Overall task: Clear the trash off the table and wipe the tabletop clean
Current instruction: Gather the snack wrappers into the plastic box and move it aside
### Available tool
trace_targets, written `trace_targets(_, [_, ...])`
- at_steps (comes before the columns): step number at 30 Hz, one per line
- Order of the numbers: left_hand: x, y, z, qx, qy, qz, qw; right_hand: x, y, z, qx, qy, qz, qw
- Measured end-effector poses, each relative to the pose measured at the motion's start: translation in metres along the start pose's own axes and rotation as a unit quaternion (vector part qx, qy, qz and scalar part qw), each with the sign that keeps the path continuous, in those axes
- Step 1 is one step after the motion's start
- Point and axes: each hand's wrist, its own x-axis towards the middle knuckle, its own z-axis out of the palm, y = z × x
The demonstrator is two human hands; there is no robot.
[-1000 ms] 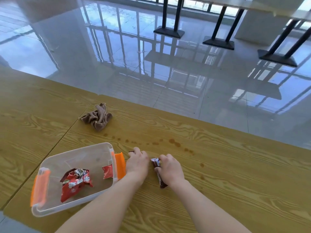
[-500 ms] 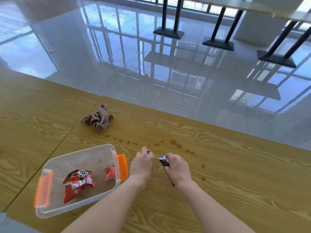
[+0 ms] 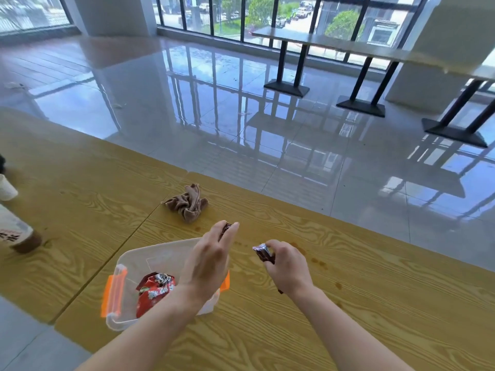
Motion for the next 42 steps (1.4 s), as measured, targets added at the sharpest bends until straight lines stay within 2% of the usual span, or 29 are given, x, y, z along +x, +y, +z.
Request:
trace_targets(5, [-0.025, -0.039, -0.033, -0.006, 0.026, -0.051, 0.998, 0.006, -0.051, -0.003, 0.026, 0.006, -0.063, 0.998])
trace_targets(9, [-0.047, -0.072, -0.052, 0.01, 0.014, -0.073, 0.997, 0.014, -0.094, 0.005, 0.043, -0.001, -0.11, 0.993])
trace_targets(13, [-0.068, -0.087, -0.057, 0.045, -0.012, -0.112, 0.993, 0.018, -0.126, 0.023, 0.039, -0.024, -0.131, 0.99])
trace_targets(18, [-0.076, -0.098, -0.047, 0.07, -0.024, -0.123, 0.99, 0.02, -0.148, 0.051, 0.014, -0.06, -0.138, 0.988])
trace_targets(25, [-0.084, -0.111, -0.04, 0.059, -0.036, -0.144, 0.987, 0.018, -0.152, 0.074, -0.008, -0.079, -0.144, 0.986])
trace_targets(29, [-0.091, -0.126, -0.044, 0.096, -0.035, -0.13, 0.986, 0.017, -0.138, 0.071, 0.01, -0.036, -0.13, 0.991])
trace_targets(34, [-0.101, -0.141, -0.05, 0.145, -0.052, -0.191, 0.969, 0.017, -0.12, 0.061, -0.017, 0.0, -0.099, 0.995])
trace_targets(38, [-0.107, -0.146, -0.049, 0.132, -0.073, -0.208, 0.967, 0.014, -0.115, 0.063, -0.052, -0.009, -0.101, 0.993])
trace_targets(42, [-0.11, -0.148, -0.047, 0.096, -0.048, -0.21, 0.972, 0.01, -0.114, 0.067, -0.053, -0.022, -0.092, 0.994])
